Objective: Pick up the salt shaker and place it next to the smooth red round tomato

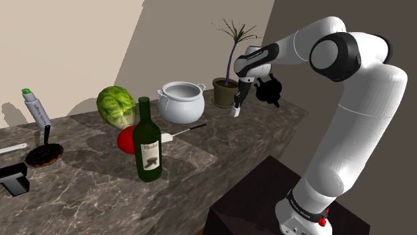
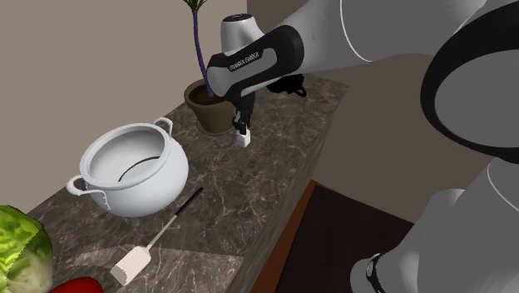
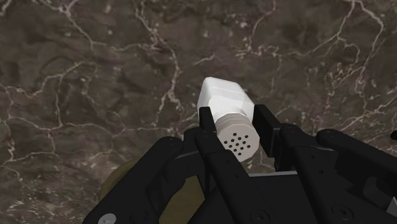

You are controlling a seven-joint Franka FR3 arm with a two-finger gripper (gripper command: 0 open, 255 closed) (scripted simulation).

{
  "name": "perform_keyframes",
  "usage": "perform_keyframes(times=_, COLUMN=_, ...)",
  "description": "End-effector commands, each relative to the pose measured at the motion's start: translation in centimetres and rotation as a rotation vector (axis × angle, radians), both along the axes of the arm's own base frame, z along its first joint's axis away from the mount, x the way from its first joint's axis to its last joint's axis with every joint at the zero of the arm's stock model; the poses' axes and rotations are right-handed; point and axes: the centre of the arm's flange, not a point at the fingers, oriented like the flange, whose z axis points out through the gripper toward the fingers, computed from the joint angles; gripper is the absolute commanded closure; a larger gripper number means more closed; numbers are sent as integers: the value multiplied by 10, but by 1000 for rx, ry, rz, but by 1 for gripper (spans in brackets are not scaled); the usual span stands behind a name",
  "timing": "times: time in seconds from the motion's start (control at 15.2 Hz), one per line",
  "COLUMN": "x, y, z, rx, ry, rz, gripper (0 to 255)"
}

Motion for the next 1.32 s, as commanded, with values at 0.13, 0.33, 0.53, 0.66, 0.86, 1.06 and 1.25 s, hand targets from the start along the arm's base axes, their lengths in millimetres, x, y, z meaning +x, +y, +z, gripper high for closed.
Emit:
perform_keyframes(times=0.13, x=0, y=0, z=5, rx=0, ry=0, rz=0, gripper=255)
perform_keyframes(times=0.33, x=0, y=0, z=21, rx=0, ry=0, rz=0, gripper=255)
perform_keyframes(times=0.53, x=0, y=0, z=37, rx=0, ry=0, rz=0, gripper=255)
perform_keyframes(times=0.66, x=0, y=0, z=47, rx=0, ry=0, rz=0, gripper=255)
perform_keyframes(times=0.86, x=0, y=0, z=63, rx=0, ry=0, rz=0, gripper=255)
perform_keyframes(times=1.06, x=0, y=0, z=79, rx=0, ry=0, rz=0, gripper=255)
perform_keyframes(times=1.25, x=0, y=0, z=95, rx=0, ry=0, rz=0, gripper=255)
